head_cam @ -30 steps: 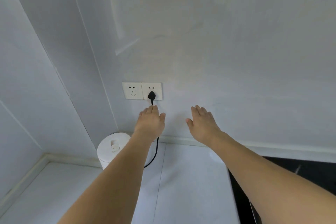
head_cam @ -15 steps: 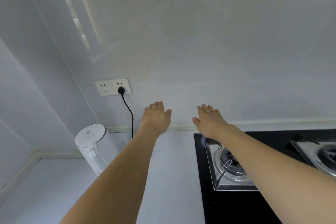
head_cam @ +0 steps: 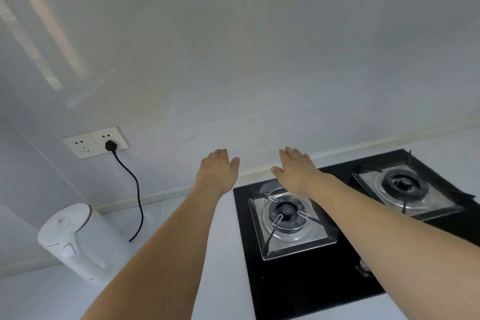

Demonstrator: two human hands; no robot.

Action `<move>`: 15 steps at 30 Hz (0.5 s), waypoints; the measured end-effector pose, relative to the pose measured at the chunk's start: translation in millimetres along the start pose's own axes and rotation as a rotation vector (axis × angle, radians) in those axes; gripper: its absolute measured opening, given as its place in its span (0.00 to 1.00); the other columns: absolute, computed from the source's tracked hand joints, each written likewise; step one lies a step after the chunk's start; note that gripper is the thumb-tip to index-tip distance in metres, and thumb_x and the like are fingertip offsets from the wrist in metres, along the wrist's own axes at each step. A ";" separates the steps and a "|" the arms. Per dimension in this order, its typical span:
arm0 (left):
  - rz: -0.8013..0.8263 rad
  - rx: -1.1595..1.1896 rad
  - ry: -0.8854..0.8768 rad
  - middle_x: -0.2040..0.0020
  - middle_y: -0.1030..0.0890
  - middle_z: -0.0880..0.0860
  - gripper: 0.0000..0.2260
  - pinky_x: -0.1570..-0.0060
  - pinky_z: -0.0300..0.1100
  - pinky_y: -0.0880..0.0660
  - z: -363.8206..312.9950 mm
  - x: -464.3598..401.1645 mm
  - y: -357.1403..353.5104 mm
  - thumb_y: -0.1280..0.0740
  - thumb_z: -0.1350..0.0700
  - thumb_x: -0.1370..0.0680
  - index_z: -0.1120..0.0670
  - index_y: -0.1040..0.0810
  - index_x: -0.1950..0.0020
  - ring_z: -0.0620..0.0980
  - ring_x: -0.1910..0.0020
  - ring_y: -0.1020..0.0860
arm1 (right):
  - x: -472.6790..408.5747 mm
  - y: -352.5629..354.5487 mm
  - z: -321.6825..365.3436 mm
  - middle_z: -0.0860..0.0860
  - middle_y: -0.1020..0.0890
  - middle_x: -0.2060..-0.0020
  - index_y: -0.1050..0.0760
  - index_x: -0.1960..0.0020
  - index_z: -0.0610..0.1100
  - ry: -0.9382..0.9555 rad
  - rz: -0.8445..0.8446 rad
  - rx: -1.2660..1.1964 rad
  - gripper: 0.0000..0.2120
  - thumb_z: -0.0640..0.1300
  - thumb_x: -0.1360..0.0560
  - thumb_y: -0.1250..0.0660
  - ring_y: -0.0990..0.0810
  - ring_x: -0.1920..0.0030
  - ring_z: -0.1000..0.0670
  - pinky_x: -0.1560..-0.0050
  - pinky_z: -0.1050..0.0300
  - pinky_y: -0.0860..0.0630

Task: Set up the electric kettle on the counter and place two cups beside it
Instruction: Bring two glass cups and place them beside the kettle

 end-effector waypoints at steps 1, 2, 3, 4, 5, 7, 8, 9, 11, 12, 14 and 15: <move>0.002 -0.008 -0.016 0.23 0.38 0.58 0.26 0.25 0.50 0.46 -19.3 -0.8 -5.1 0.50 0.47 0.17 0.61 0.40 0.24 0.57 0.25 0.40 | 4.7 3.9 -17.4 0.43 0.54 0.22 0.56 0.22 0.40 -0.006 -0.006 -0.016 0.30 0.53 0.18 0.53 0.56 0.23 0.44 0.24 0.46 0.57; 0.003 -0.007 -0.026 0.24 0.37 0.58 0.26 0.25 0.50 0.45 -32.4 -2.2 -9.3 0.50 0.47 0.17 0.61 0.40 0.24 0.57 0.25 0.40 | 8.3 6.0 -29.6 0.43 0.54 0.22 0.56 0.22 0.40 -0.006 -0.007 -0.025 0.30 0.53 0.18 0.53 0.56 0.23 0.45 0.24 0.47 0.57; 0.003 -0.007 -0.034 0.24 0.36 0.58 0.26 0.26 0.50 0.45 -48.8 -3.2 -14.5 0.50 0.47 0.17 0.61 0.39 0.24 0.57 0.26 0.39 | 12.4 8.7 -45.7 0.43 0.54 0.22 0.56 0.22 0.40 -0.011 -0.007 -0.037 0.30 0.53 0.18 0.53 0.56 0.23 0.45 0.24 0.47 0.58; 0.004 -0.003 -0.042 0.25 0.35 0.58 0.26 0.26 0.50 0.44 -66.9 -3.4 -20.2 0.50 0.46 0.17 0.61 0.39 0.25 0.57 0.26 0.38 | 17.4 11.6 -64.3 0.43 0.54 0.22 0.56 0.22 0.40 -0.017 -0.006 -0.045 0.30 0.53 0.18 0.53 0.56 0.22 0.45 0.24 0.47 0.58; 0.002 0.000 -0.051 0.25 0.34 0.58 0.26 0.27 0.50 0.43 -87.9 -4.0 -27.0 0.50 0.46 0.17 0.61 0.38 0.25 0.57 0.27 0.37 | 22.7 14.6 -86.5 0.44 0.54 0.22 0.56 0.22 0.40 -0.023 -0.009 -0.049 0.30 0.53 0.18 0.53 0.56 0.22 0.45 0.24 0.47 0.57; -0.002 0.019 -0.054 0.26 0.33 0.59 0.25 0.27 0.50 0.42 -127.5 -5.1 -42.9 0.49 0.47 0.17 0.62 0.37 0.26 0.57 0.27 0.36 | 33.9 20.5 -130.9 0.43 0.53 0.22 0.55 0.22 0.40 -0.026 -0.019 -0.034 0.29 0.53 0.18 0.53 0.55 0.22 0.44 0.24 0.46 0.56; 0.005 0.038 -0.044 0.27 0.32 0.59 0.25 0.28 0.50 0.41 -147.2 -5.1 -51.5 0.49 0.47 0.17 0.62 0.36 0.26 0.57 0.28 0.35 | 39.8 23.2 -154.7 0.43 0.52 0.22 0.55 0.22 0.40 -0.029 -0.022 -0.024 0.29 0.53 0.18 0.52 0.54 0.23 0.44 0.23 0.46 0.55; 0.012 0.059 -0.033 0.28 0.31 0.59 0.24 0.29 0.50 0.40 -170.7 -4.1 -61.8 0.49 0.47 0.17 0.62 0.35 0.27 0.58 0.29 0.35 | 46.7 26.9 -182.7 0.44 0.51 0.22 0.54 0.22 0.41 -0.038 -0.020 -0.017 0.29 0.53 0.18 0.52 0.53 0.23 0.44 0.23 0.46 0.54; 0.029 0.069 -0.036 0.29 0.30 0.59 0.24 0.30 0.50 0.38 -213.7 -0.5 -79.7 0.49 0.47 0.17 0.62 0.34 0.29 0.58 0.31 0.33 | 58.5 33.4 -232.5 0.44 0.50 0.22 0.53 0.22 0.41 -0.065 -0.012 -0.009 0.29 0.53 0.19 0.52 0.52 0.23 0.44 0.24 0.46 0.53; 0.040 0.070 -0.045 0.29 0.30 0.60 0.24 0.31 0.50 0.37 -235.2 2.3 -87.4 0.50 0.48 0.17 0.62 0.34 0.29 0.58 0.31 0.33 | 63.7 36.3 -255.5 0.44 0.50 0.22 0.53 0.22 0.41 -0.082 -0.003 -0.011 0.29 0.53 0.19 0.52 0.52 0.23 0.44 0.24 0.46 0.54; 0.055 0.076 -0.082 0.27 0.32 0.60 0.24 0.30 0.50 0.39 -281.4 7.8 -100.3 0.49 0.48 0.17 0.62 0.36 0.27 0.58 0.30 0.34 | 74.3 44.2 -299.3 0.44 0.49 0.22 0.53 0.23 0.41 -0.113 0.013 -0.028 0.29 0.53 0.19 0.52 0.51 0.23 0.44 0.24 0.45 0.53; 0.059 0.072 -0.102 0.26 0.33 0.59 0.24 0.29 0.49 0.40 -302.0 10.6 -105.1 0.49 0.48 0.17 0.62 0.37 0.26 0.58 0.28 0.35 | 78.9 46.8 -316.9 0.44 0.49 0.22 0.53 0.23 0.40 -0.120 0.027 -0.033 0.29 0.52 0.19 0.52 0.51 0.23 0.44 0.24 0.44 0.53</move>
Point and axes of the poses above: each hand's wrist, its own x-axis away from the middle knuckle, its own y-axis out of the back of the hand, z = x × y, the point moved 9 cm from there along -x, towards the middle knuckle
